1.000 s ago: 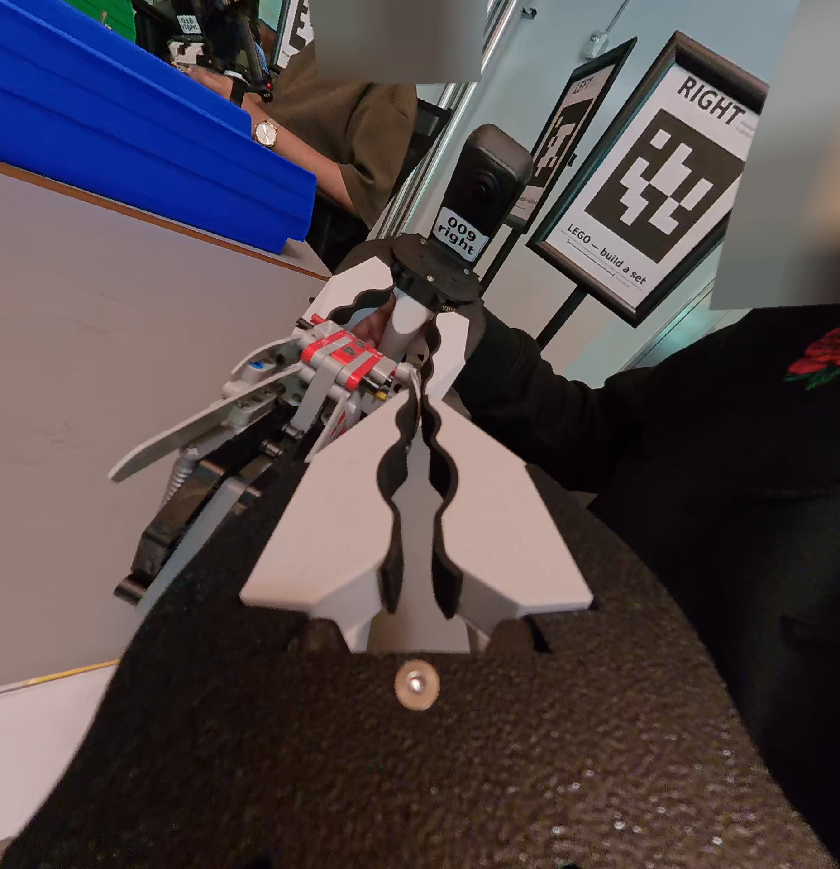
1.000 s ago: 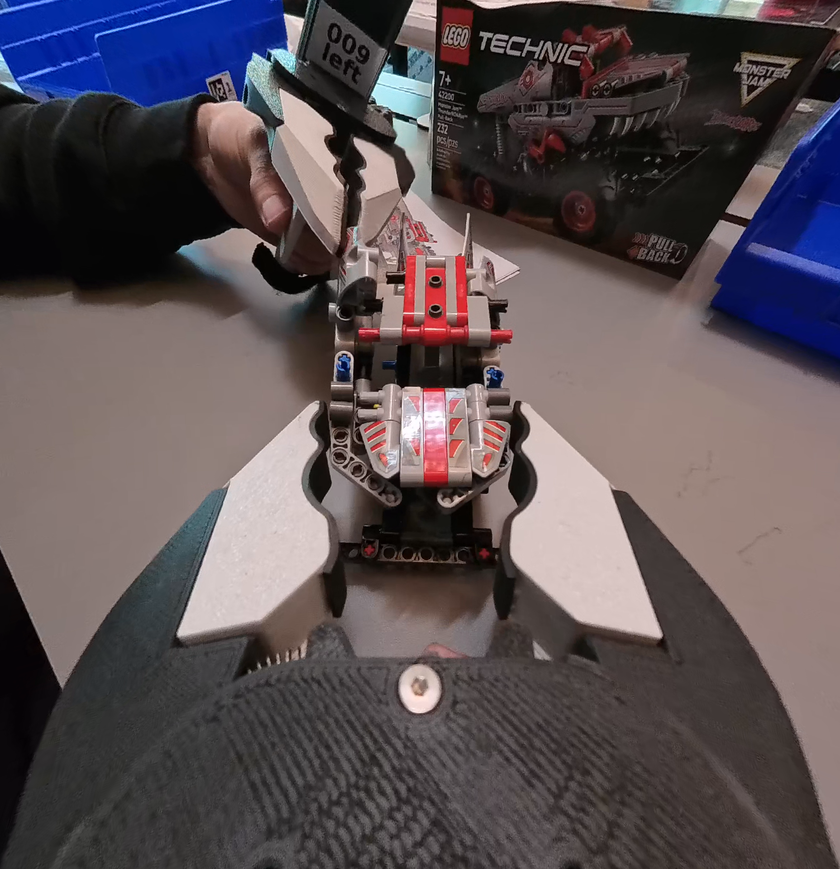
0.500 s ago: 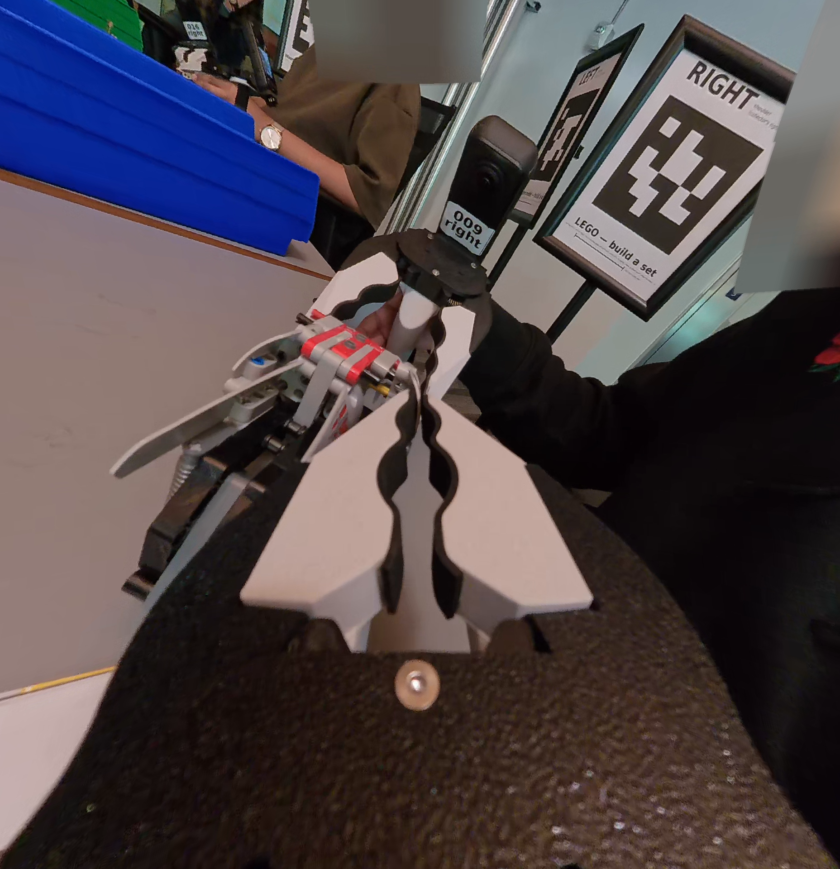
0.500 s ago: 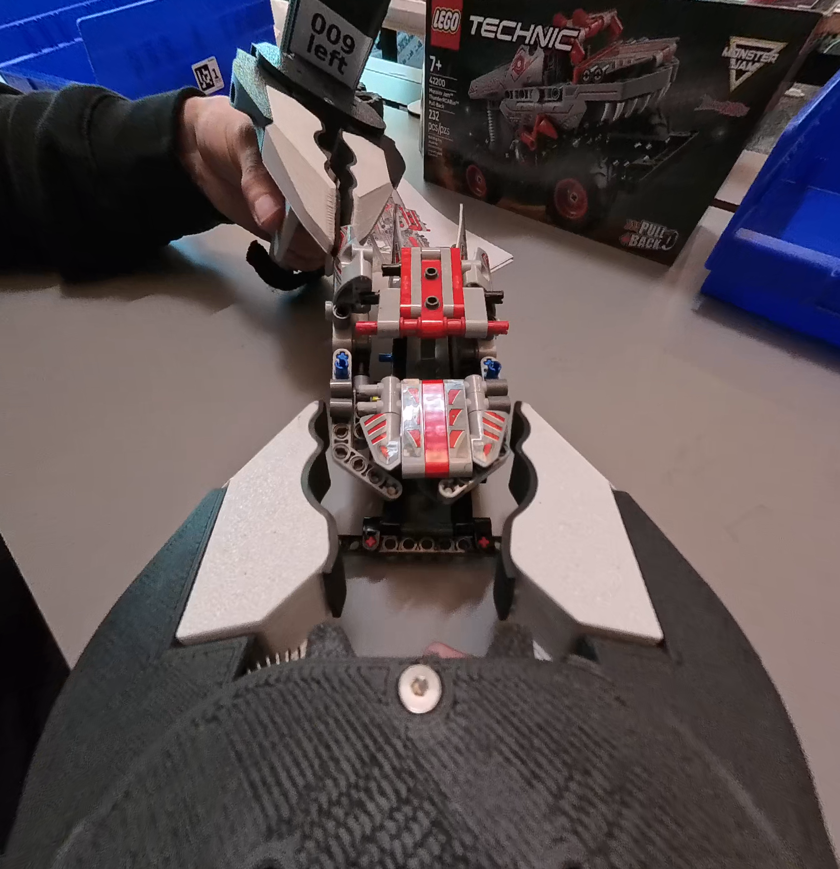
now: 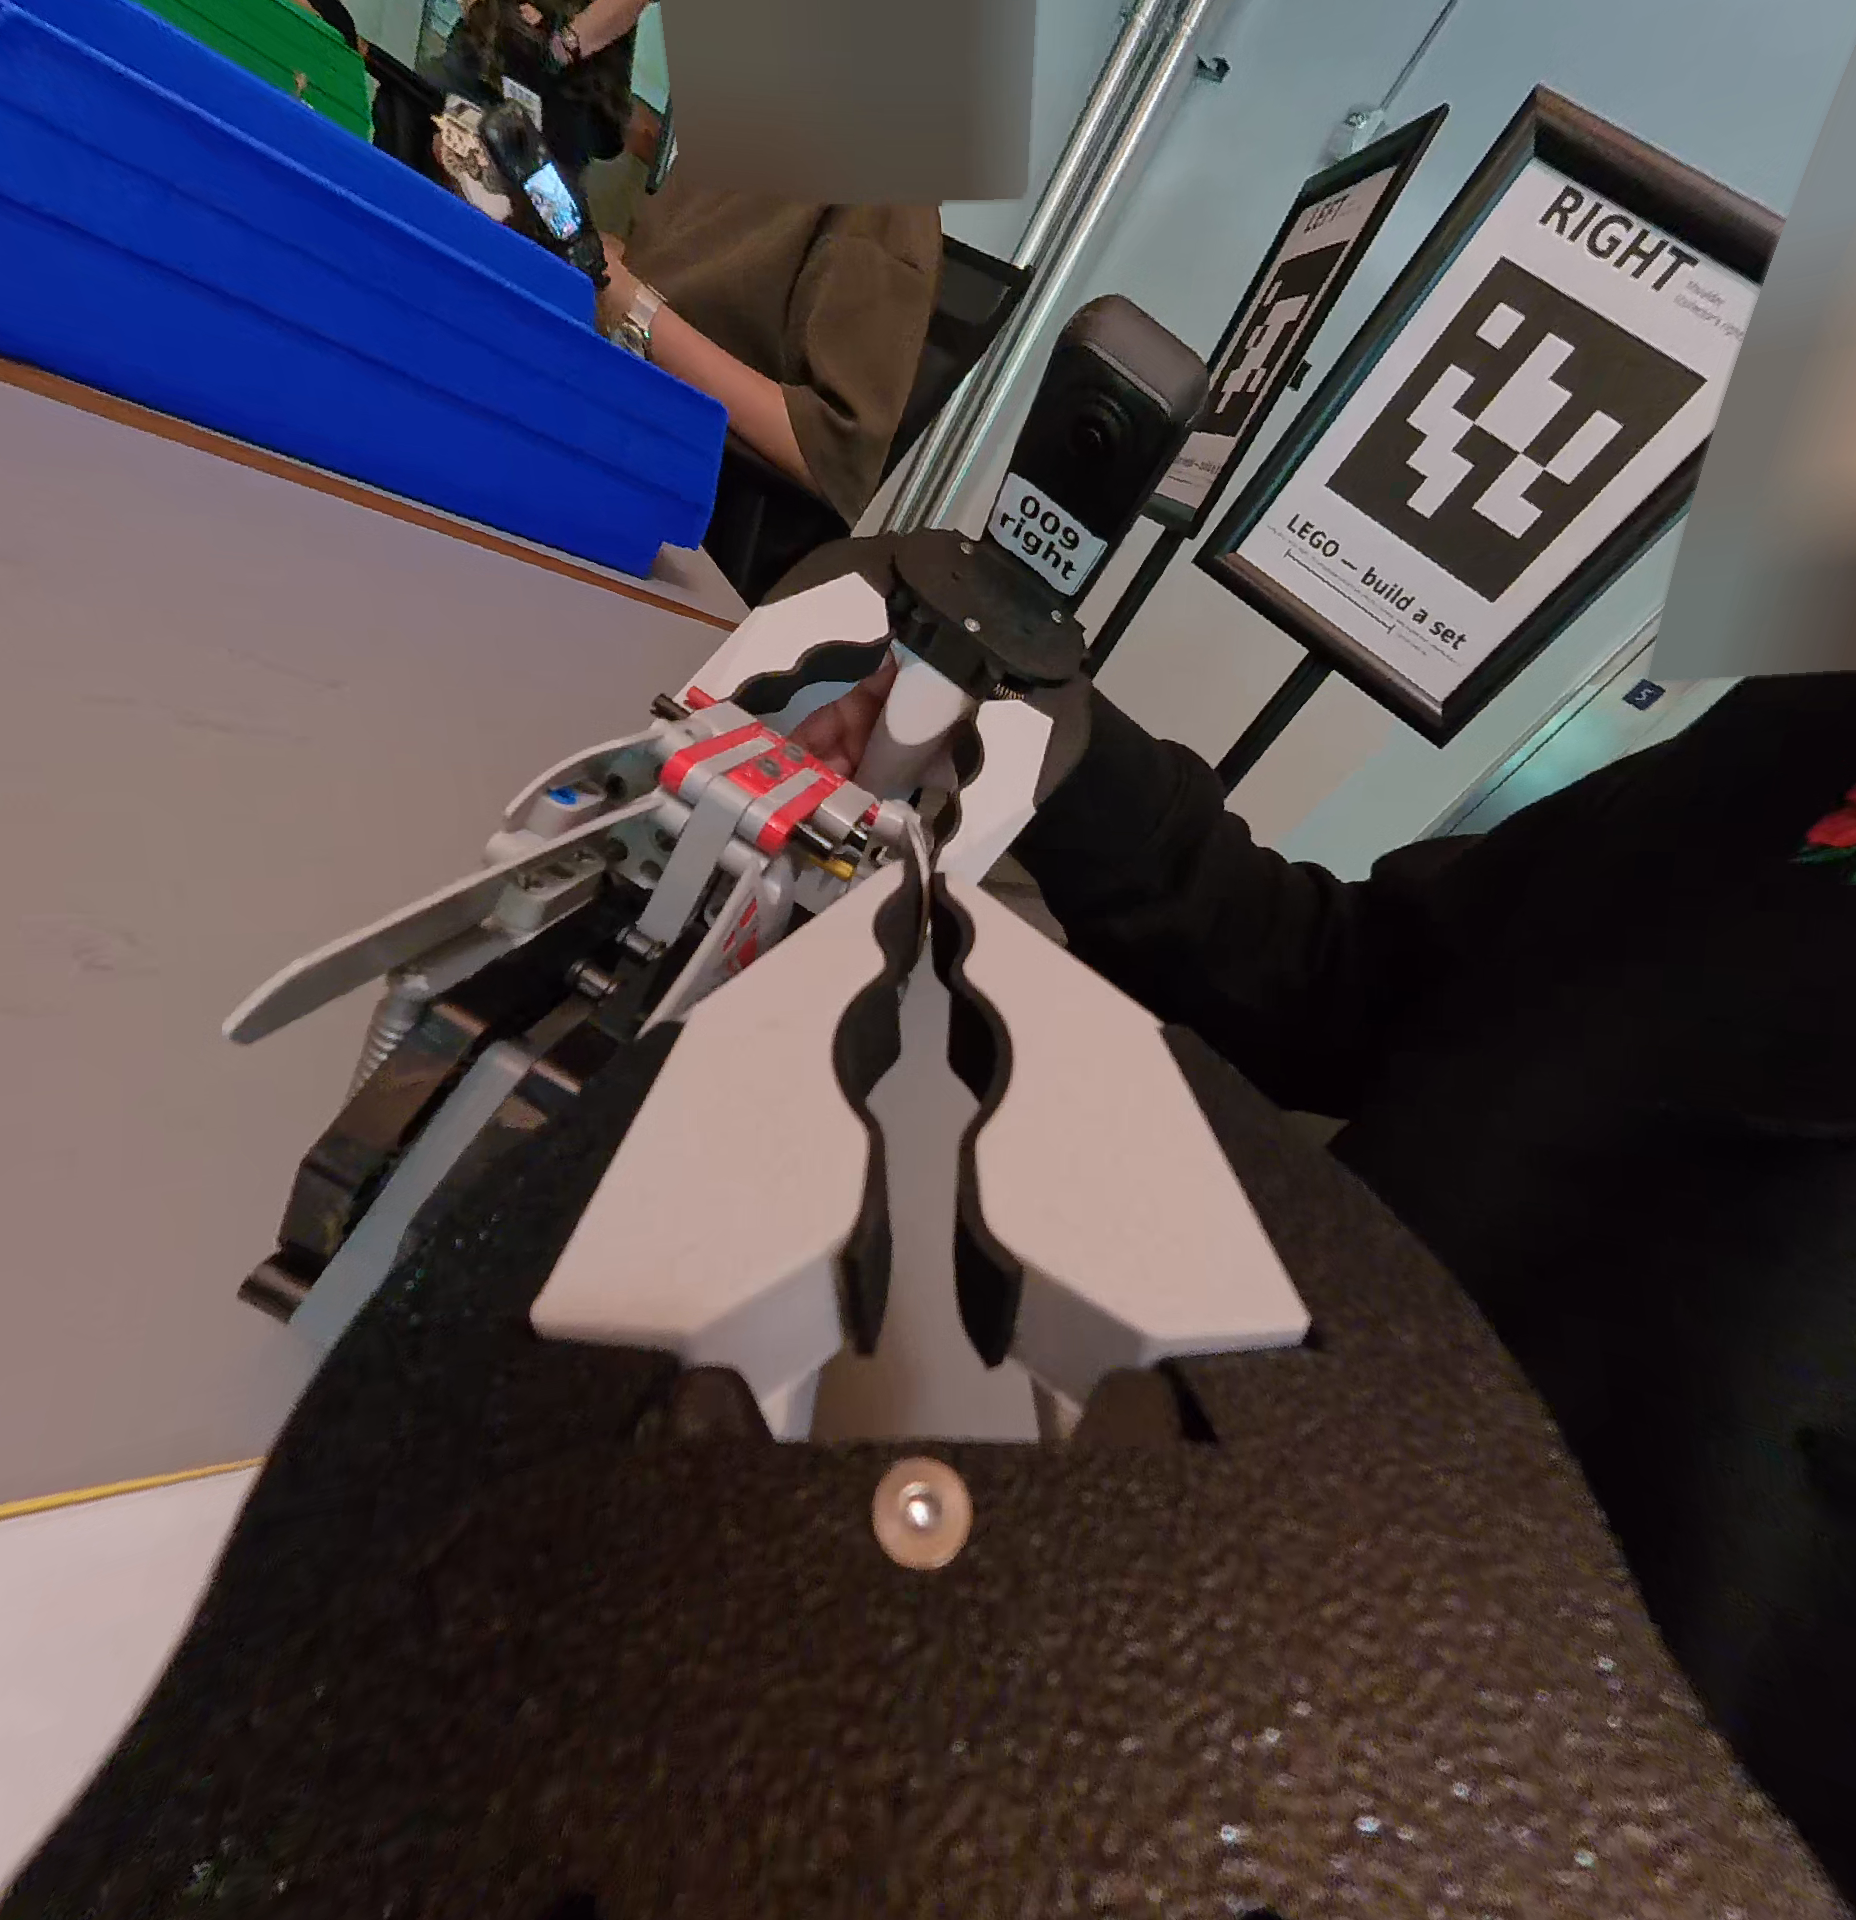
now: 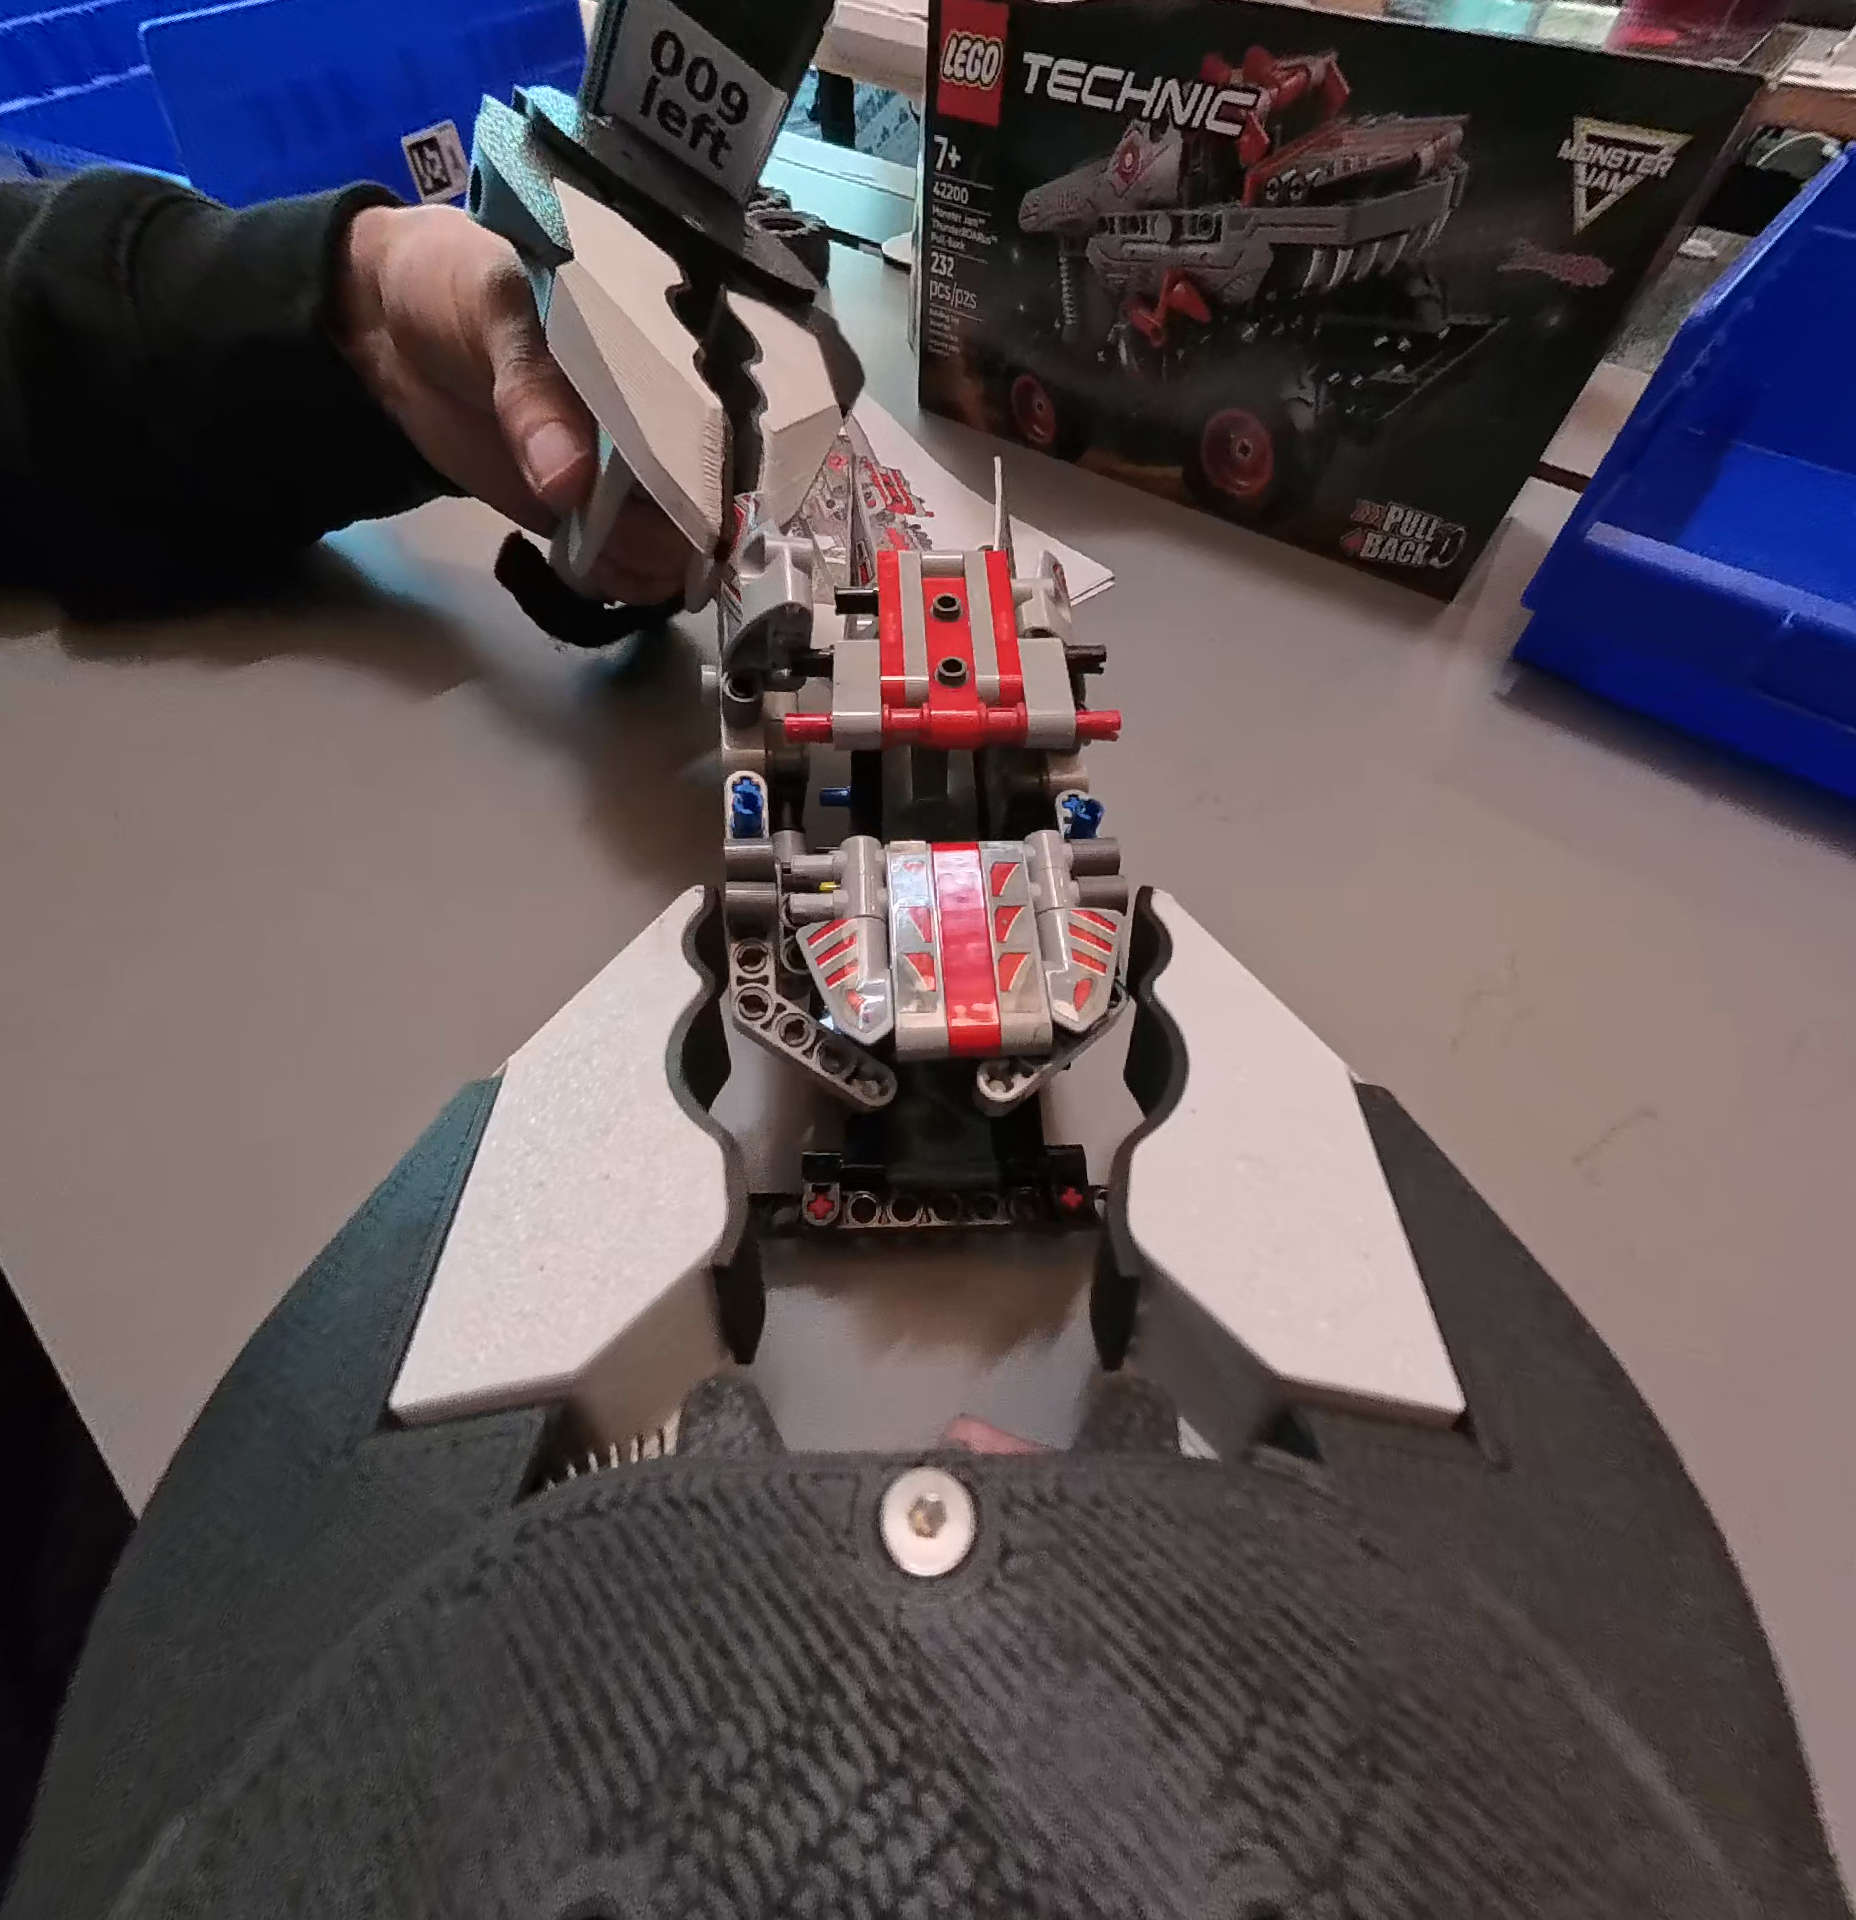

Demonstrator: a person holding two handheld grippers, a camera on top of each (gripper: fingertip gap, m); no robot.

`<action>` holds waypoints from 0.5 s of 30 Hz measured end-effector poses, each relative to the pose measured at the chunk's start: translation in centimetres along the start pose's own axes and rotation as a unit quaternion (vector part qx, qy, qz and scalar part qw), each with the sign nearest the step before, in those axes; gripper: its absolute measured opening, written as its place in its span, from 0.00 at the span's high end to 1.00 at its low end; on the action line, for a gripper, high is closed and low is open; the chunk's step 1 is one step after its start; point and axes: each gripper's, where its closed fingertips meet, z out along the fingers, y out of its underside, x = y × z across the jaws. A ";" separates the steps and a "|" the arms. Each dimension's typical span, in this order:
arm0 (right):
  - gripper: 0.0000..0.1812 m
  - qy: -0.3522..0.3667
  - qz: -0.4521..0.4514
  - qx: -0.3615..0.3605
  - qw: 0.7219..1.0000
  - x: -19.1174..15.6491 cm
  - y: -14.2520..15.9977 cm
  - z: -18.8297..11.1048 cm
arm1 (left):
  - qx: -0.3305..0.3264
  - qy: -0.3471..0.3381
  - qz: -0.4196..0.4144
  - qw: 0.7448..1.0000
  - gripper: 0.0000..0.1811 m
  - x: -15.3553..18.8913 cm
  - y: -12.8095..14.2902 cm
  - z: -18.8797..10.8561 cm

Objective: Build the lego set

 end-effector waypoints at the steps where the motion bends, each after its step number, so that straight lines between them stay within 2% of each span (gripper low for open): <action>1: 0.58 -0.001 -0.001 0.000 1.000 0.0 0.0 0.0 | 0.001 -0.002 0.001 1.000 1.00 0.1 0.0 0.0; 10: 0.57 -0.011 0.008 0.009 1.000 0.0 0.0 -0.3 | -0.009 -0.004 0.010 1.000 1.00 0.3 0.3 0.2; 15: 0.53 -0.009 0.005 0.011 1.000 0.0 0.0 -0.6 | -0.015 -0.004 0.019 1.000 1.00 0.7 0.4 0.3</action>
